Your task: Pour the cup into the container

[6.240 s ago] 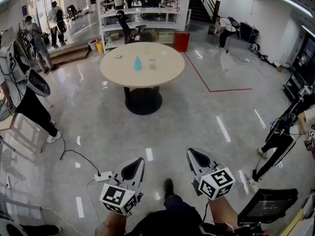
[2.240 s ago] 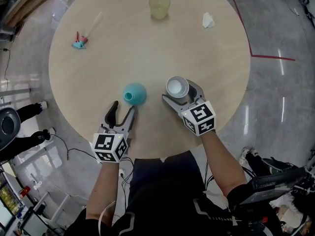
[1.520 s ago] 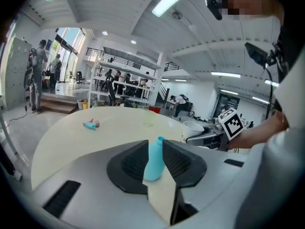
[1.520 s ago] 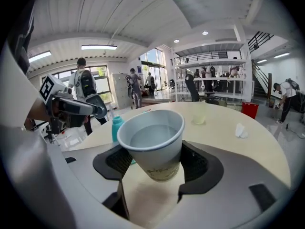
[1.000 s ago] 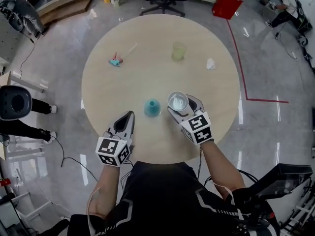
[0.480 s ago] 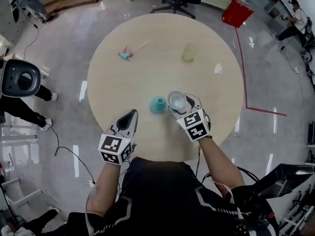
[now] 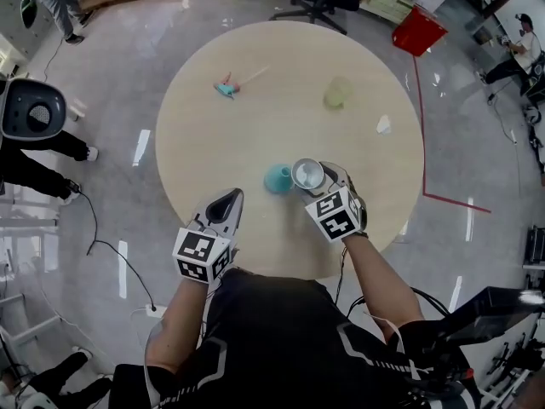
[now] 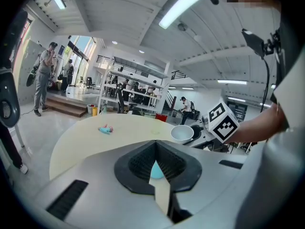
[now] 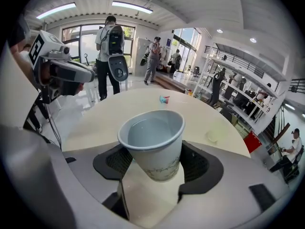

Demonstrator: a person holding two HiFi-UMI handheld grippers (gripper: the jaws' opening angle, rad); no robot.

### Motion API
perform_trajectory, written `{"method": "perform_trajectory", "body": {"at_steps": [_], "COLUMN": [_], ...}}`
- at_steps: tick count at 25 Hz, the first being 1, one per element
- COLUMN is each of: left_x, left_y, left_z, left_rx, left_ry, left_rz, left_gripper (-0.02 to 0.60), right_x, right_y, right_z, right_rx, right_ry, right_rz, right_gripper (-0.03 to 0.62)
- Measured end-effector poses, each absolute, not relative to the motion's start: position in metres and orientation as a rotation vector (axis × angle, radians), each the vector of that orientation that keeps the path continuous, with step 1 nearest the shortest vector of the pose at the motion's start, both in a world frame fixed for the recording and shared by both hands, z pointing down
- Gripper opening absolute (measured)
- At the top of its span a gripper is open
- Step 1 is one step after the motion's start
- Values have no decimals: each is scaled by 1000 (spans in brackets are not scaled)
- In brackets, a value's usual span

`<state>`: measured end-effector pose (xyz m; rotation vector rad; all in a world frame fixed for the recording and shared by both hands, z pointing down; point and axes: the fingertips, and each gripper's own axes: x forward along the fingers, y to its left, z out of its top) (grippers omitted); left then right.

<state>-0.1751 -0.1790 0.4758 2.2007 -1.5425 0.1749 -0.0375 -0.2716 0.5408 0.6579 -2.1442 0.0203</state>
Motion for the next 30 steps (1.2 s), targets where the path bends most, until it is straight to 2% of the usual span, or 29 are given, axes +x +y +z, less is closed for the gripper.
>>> {"method": "perform_trajectory", "body": {"at_steps": [30], "left_x": [-177], "left_y": [-171], "left_z": [486], "left_rx": [2202], "left_ry": [-1508], "left_rz": [163], "left_gripper": [2], "right_x": [-41], "right_y": [-281], "right_z": [549], "right_rx": [583], "right_ry": [-1964], "right_rz": [-161], "right_gripper": [316]}}
